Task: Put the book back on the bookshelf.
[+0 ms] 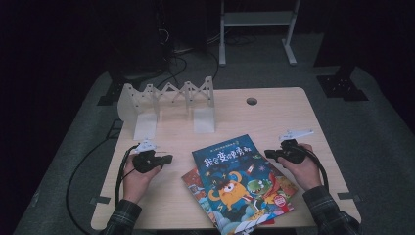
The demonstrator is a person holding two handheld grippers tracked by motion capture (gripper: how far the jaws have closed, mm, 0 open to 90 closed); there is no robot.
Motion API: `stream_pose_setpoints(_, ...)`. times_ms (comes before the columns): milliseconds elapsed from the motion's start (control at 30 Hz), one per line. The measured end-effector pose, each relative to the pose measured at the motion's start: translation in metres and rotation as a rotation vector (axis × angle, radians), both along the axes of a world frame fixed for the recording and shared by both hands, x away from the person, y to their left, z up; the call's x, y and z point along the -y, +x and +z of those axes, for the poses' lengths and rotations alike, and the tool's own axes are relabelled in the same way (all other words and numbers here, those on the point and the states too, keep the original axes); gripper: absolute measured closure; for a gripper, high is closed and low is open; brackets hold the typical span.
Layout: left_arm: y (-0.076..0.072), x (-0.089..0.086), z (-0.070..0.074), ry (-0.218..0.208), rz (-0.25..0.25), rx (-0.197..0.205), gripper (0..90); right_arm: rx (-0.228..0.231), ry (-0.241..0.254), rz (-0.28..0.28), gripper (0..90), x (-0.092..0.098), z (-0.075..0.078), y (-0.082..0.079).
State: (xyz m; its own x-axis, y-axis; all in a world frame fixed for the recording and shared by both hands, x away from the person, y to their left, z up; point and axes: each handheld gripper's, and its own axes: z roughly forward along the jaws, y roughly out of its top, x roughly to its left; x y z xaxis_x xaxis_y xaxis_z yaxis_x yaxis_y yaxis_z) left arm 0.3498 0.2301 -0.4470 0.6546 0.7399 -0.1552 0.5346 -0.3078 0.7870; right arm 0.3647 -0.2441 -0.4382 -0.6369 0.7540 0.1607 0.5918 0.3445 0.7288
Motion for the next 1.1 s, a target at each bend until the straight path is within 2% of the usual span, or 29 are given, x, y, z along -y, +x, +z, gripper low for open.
stream_pose_setpoints(267,-0.001,0.000,0.001,-0.005,-0.004,-0.009,85.6,0.005,-0.005,-0.006,89.2,-0.017,-0.001,0.018)
stream_pose_setpoints(333,-0.001,-0.001,0.001,-0.006,-0.004,-0.011,84.6,0.012,-0.030,-0.012,89.2,-0.023,-0.003,0.023)
stream_pose_setpoints(500,-0.001,-0.001,0.001,-0.002,-0.009,-0.014,83.3,0.010,-0.041,-0.017,89.2,-0.030,-0.002,0.027)
stream_pose_setpoints(667,-0.001,-0.002,0.001,-0.002,-0.007,-0.016,82.5,0.017,-0.044,-0.035,89.2,-0.031,-0.003,0.029)
stream_pose_setpoints(900,-0.001,-0.002,0.001,-0.004,-0.008,-0.017,82.6,0.011,-0.075,-0.050,89.2,-0.031,-0.008,0.034)
stream_pose_setpoints(1100,-0.001,-0.002,0.003,-0.007,-0.008,-0.012,82.4,-0.002,-0.054,-0.046,89.3,-0.032,-0.009,0.035)
